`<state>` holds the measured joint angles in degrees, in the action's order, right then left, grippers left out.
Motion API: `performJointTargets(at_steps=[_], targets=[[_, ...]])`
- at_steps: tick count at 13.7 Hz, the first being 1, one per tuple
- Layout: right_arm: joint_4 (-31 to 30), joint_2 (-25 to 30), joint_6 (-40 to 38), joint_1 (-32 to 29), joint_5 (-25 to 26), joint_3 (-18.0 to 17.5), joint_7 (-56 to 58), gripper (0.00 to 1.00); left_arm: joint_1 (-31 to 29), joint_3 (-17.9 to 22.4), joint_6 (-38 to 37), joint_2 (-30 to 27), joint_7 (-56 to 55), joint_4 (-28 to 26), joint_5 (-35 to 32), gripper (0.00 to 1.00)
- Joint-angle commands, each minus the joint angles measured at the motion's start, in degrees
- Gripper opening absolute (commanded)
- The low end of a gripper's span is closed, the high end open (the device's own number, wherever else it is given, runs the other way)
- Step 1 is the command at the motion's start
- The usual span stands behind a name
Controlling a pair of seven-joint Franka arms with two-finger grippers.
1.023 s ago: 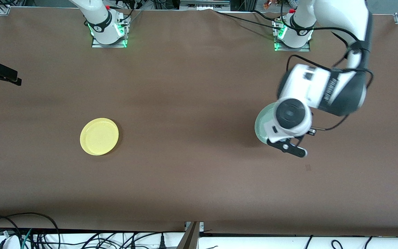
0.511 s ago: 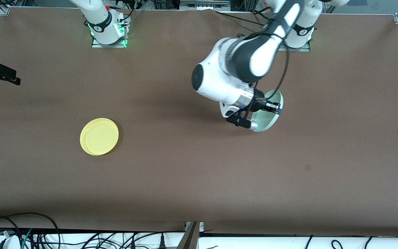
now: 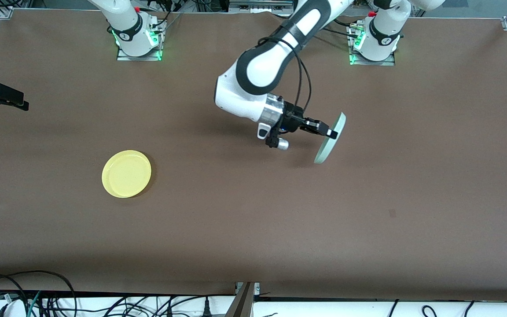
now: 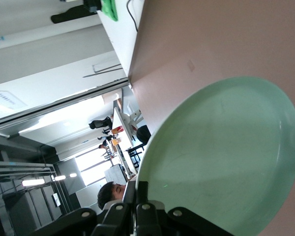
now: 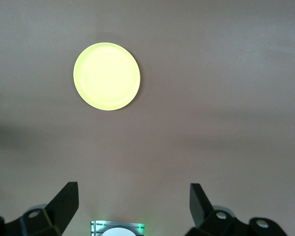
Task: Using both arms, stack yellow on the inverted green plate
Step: 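Carry the upturned green plate with the left gripper toward the table middle, then lower the green plate with the left gripper while the right gripper reaches the yellow plate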
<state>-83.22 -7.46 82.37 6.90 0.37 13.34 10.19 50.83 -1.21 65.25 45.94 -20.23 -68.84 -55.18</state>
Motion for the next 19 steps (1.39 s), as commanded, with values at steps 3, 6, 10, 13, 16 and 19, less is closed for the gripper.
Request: performJointTargets(at_steps=[3,6,10,13,16,19], targets=[[0.60,-1.59,-0.45,-0.83,1.03,-0.07,1.24,1.00,6.11,1.03,-0.91,8.27,-11.11,0.20,-2.04,0.00],[0.60,-2.73,-0.36,-2.49,0.68,-0.06,1.24,1.00,8.49,2.09,-3.54,11.89,-16.41,0.20,-3.26,0.00],[0.69,-6.06,0.16,-4.87,0.33,0.02,1.24,1.00,11.04,2.70,-5.39,12.51,-20.46,0.72,-3.80,0.00],[0.34,-9.84,2.71,-5.58,-0.19,-0.06,1.15,1.00,12.97,2.62,-5.48,13.38,-22.39,0.63,-3.10,0.00],[-1.15,-12.04,6.21,-5.49,-1.25,-0.06,1.15,1.00,12.89,2.62,-4.34,14.53,-22.57,1.25,-3.01,0.00],[-5.54,-13.19,12.53,-5.23,-2.65,-0.15,0.62,1.00,13.15,2.44,-4.16,15.94,-23.71,1.25,-2.92,0.00]])
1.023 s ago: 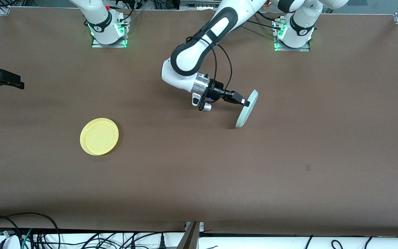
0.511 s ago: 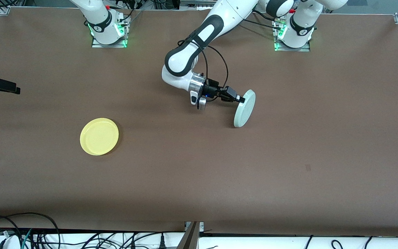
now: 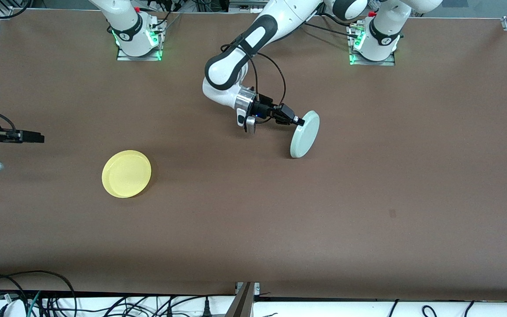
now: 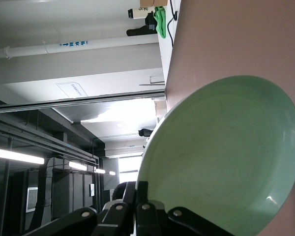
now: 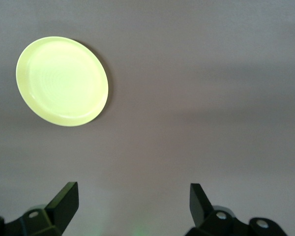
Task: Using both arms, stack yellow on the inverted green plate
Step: 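Lower the green plate with the left gripper while the right gripper reaches the yellow plate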
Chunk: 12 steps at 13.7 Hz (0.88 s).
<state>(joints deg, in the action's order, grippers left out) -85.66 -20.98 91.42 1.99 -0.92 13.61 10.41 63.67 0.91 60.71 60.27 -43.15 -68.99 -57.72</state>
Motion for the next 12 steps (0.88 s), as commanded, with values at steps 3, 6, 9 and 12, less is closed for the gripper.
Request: performJointTargets(at_steps=[3,6,9,12], targets=[[-8.36,0.15,10.87,-0.06,-1.63,-0.68,0.22,1.00,0.32,-0.03,2.03,1.60,-0.62,1.57,0.85,0.00],[-12.58,-0.38,16.58,0.03,-3.83,-0.69,0.22,1.00,0.41,-0.38,4.24,1.43,0.08,2.53,3.66,0.00],[-16.19,-0.90,22.20,0.11,-3.92,-0.86,0.14,1.00,-0.03,-0.38,5.21,0.90,4.11,4.37,6.22,1.00],[-20.41,-0.99,27.83,0.29,-7.59,-0.95,0.14,1.00,-1.26,-0.38,8.00,0.73,6.23,7.71,12.34,1.00]])
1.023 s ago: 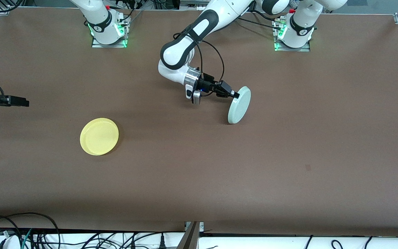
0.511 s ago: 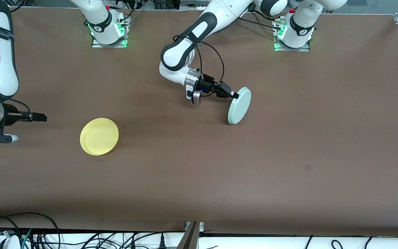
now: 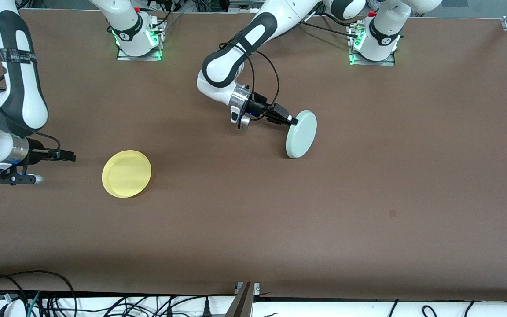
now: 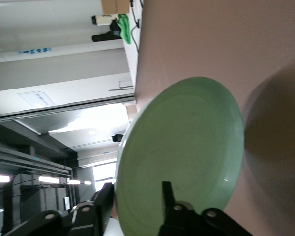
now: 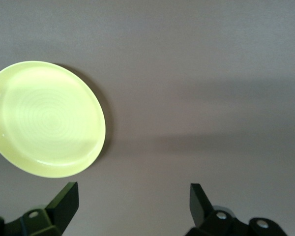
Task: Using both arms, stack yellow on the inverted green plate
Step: 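Lower the green plate with the left gripper while the right gripper reaches the yellow plate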
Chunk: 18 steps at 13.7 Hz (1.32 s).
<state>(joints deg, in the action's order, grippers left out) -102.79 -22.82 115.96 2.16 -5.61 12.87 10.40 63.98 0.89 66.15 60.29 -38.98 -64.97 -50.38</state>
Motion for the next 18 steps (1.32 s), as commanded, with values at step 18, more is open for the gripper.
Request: performJointTargets(at_steps=[18], targets=[[-12.88,-6.45,24.39,0.38,-17.68,-3.37,0.94,1.00,-27.13,-0.89,20.86,-14.57,17.51,6.96,34.63,1.00]])
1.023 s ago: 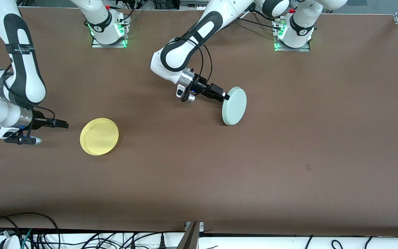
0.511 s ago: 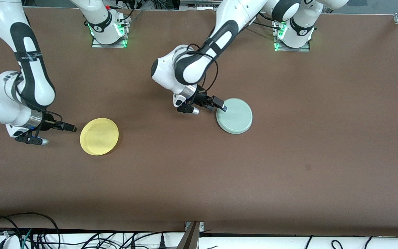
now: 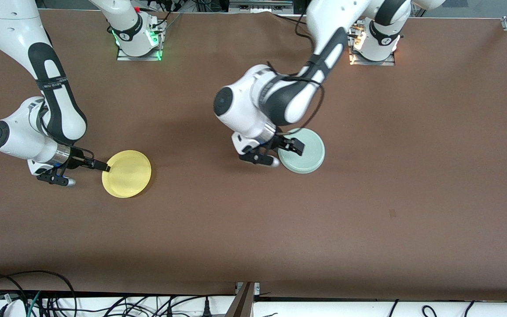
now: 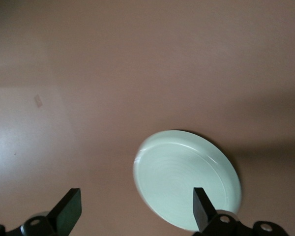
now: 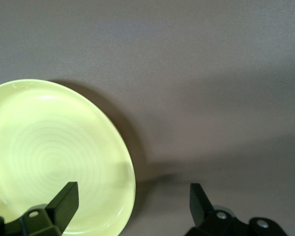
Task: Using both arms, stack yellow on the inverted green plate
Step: 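Lower the green plate with the left gripper while the right gripper reaches the yellow plate, then open and withdraw the left gripper while the right gripper grasps the yellow rim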
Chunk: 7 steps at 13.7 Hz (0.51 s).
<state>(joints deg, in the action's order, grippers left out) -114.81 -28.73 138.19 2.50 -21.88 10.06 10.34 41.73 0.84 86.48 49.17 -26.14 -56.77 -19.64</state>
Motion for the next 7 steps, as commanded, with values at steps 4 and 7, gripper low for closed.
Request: performJointTargets(at_steps=[4,7], targets=[[-1.03,-1.41,2.70,-0.04,-1.42,-1.00,1.00,0.98,-18.31,-0.84,0.88,-9.87,13.22,-1.24,12.40,1.00],[-0.76,-1.77,2.70,-0.04,-1.42,-1.00,1.00,0.57,-26.85,-0.67,0.18,-13.39,16.63,-1.41,15.51,1.00]])
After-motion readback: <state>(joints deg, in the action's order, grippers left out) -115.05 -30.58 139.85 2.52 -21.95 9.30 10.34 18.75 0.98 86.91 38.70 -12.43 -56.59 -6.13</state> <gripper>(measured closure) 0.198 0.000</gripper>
